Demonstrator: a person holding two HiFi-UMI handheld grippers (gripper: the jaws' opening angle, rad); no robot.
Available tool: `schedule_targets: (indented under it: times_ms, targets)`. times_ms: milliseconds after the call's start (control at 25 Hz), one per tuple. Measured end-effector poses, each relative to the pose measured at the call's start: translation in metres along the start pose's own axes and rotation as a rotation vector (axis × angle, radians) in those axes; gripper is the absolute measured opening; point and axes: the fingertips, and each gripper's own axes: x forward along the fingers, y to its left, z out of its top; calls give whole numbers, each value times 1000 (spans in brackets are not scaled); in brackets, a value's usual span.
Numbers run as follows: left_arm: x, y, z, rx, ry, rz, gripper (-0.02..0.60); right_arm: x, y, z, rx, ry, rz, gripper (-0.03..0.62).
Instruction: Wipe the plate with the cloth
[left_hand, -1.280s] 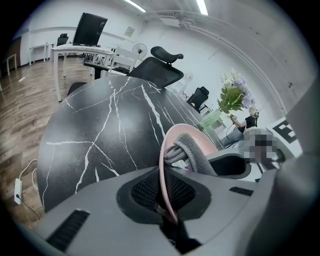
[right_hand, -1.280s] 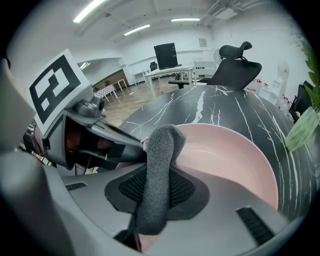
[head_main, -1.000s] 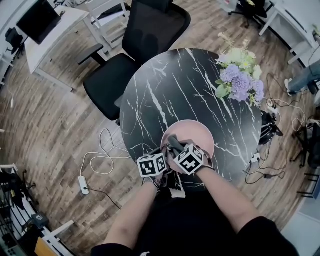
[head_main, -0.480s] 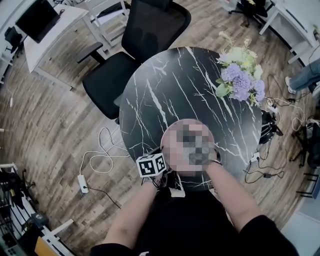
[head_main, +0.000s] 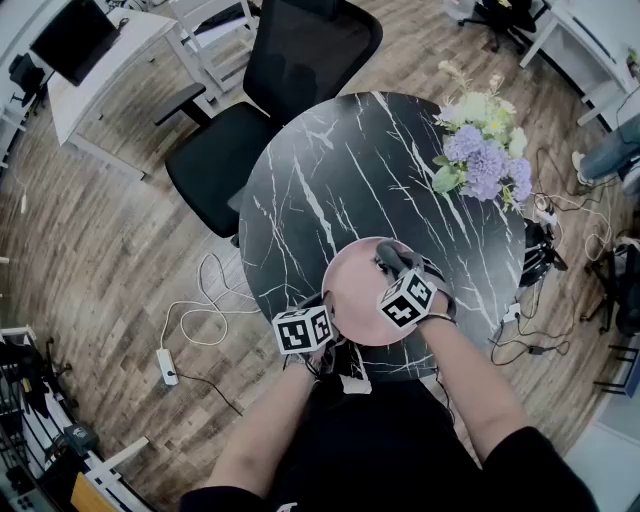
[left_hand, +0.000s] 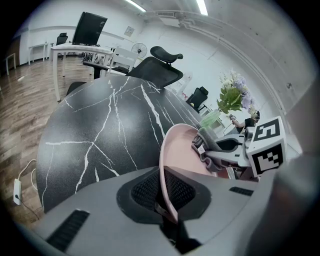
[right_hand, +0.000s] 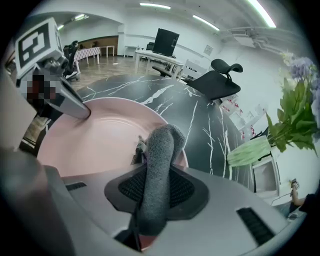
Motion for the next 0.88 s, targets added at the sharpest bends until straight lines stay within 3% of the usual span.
schedule_targets:
  times_ms: [200,520,600,800,880]
  targets:
    - [0,0,-1,-2,-3,2,33,-1,-7,-5,-57,-7,-101,109]
    - [0,0,0,-16,-19,14,34,-10,-16,-12,9,-50,-162,109]
    - [0,1,1,-23,-25,15,32,-14,-17,-15,82,-61,-152,109]
    - [-1,0,1,-27,-31,25,32,-24,-16,-22,448,-108,-48,109]
    - [0,-1,0,-29,-32,25,32,-24,-11,-25,537,-122,-9,109]
